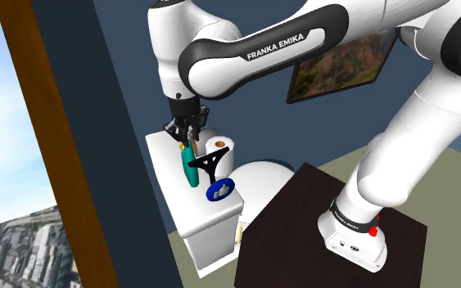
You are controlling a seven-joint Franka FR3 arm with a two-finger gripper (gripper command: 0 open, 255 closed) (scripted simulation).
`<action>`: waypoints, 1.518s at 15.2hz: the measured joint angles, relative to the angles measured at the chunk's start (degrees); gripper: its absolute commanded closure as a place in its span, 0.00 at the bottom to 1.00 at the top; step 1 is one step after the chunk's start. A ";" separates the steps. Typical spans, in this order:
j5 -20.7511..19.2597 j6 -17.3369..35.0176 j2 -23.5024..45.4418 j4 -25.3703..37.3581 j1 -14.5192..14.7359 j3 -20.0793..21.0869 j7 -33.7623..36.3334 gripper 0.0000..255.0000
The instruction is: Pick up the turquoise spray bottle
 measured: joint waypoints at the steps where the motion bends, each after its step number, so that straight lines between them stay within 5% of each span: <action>1: -0.01 0.05 0.02 0.01 0.00 0.01 0.00 1.00; 9: 0.08 -0.35 -0.11 0.27 0.03 0.03 -0.01 1.00; 23: 0.78 -10.51 -1.07 9.67 -0.06 -0.22 -1.39 1.00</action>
